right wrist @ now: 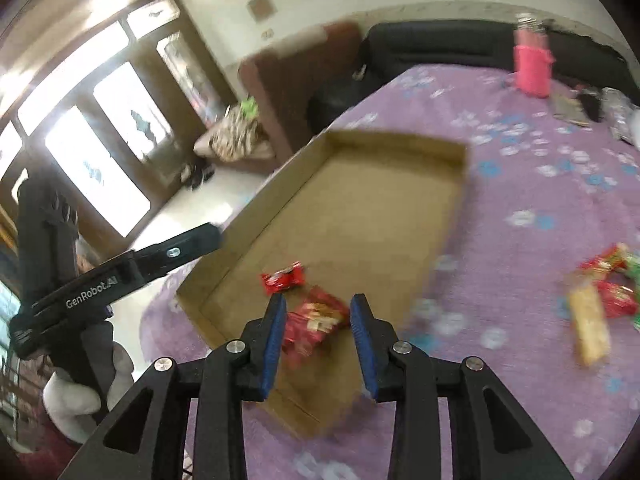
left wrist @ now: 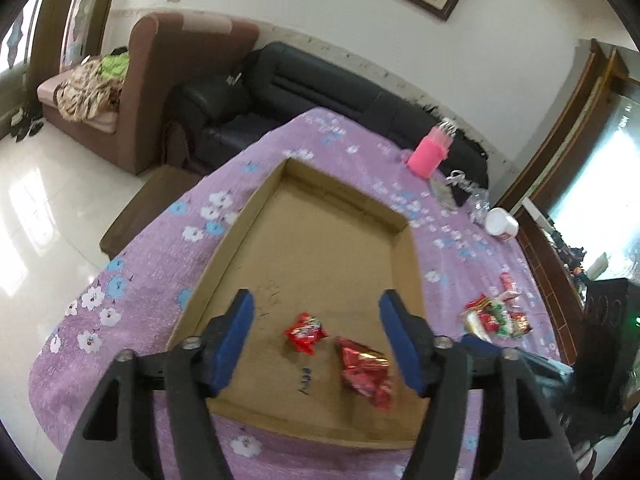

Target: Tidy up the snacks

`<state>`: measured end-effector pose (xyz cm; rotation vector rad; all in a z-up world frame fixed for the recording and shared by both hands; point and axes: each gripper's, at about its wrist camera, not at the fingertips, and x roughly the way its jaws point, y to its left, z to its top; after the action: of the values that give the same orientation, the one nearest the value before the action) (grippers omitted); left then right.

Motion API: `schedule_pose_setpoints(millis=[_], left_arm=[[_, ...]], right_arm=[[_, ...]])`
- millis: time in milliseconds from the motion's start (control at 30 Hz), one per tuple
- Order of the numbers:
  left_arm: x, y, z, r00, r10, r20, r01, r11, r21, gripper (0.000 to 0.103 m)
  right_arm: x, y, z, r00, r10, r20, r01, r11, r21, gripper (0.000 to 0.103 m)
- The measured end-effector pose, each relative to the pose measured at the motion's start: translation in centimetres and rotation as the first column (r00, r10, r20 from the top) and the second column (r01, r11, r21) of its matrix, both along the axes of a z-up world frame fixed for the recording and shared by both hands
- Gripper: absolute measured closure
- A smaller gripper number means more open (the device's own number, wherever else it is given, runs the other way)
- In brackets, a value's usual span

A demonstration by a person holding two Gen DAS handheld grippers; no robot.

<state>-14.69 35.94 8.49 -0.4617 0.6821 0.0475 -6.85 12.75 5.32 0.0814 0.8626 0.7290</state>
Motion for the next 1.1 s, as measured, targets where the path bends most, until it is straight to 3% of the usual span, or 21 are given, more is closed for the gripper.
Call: schedule_pose_setpoints(millis=[133, 233, 367, 533, 733, 833, 867, 1033, 1100], left_arm=[[-0.3, -2.6, 1.3, 0.998, -0.06, 0.035, 0.059, 0.998, 0.017, 0.026], [0.0, -5.3, 1.8, 0.99, -0.133, 0.042, 0.132, 0.991, 0.016, 0.026], [0.3, -8.8, 2.2, 0.975, -0.219, 0.04, 0.218, 0.976, 0.024, 0.026], [0.4, -11.9, 2.4, 0.959, -0.284, 0.022, 0.283, 0.958, 0.054, 0.026], [0.2, -13.9, 3.0, 0.952, -0.307, 0.01, 0.305, 0.948, 0.088, 0.026], [-0.1, -13.8, 3.0, 0.95, -0.312, 0.007, 0.311, 0.946, 0.09, 0.026], [0.0, -13.9, 3.0, 0.95, -0.314, 0.005, 0.312, 0.946, 0.091, 0.026], [0.7, -14.0, 2.5, 0.944, -0.33, 0.0, 0.329, 0.941, 0.08, 0.026], [1.1, -14.2, 2.2, 0.941, -0.339, 0.0, 0.338, 0.939, 0.069, 0.026]], right_arm=[[1.1, -8.8, -0.1, 0.981, -0.194, -0.001, 0.194, 0.981, -0.02, 0.064], [2.2, -16.3, -1.1, 0.931, -0.361, -0.047, 0.361, 0.933, -0.013, 0.064], [4.0, -21.4, -1.1, 0.888, -0.453, -0.077, 0.456, 0.89, 0.018, 0.064], [7.5, -20.0, -1.2, 0.897, -0.437, -0.065, 0.438, 0.899, -0.007, 0.064], [13.2, -16.1, -2.4, 0.882, -0.471, 0.033, 0.466, 0.859, -0.212, 0.065], [14.8, -14.8, -4.5, 0.896, -0.444, -0.016, 0.419, 0.856, -0.302, 0.07], [14.2, -14.6, -4.8, 0.905, -0.425, -0.031, 0.397, 0.868, -0.298, 0.077], [10.0, -15.5, -5.0, 0.931, -0.317, -0.183, 0.265, 0.928, -0.261, 0.078], [8.1, -17.6, -4.1, 0.932, -0.295, -0.209, 0.263, 0.95, -0.17, 0.078]])
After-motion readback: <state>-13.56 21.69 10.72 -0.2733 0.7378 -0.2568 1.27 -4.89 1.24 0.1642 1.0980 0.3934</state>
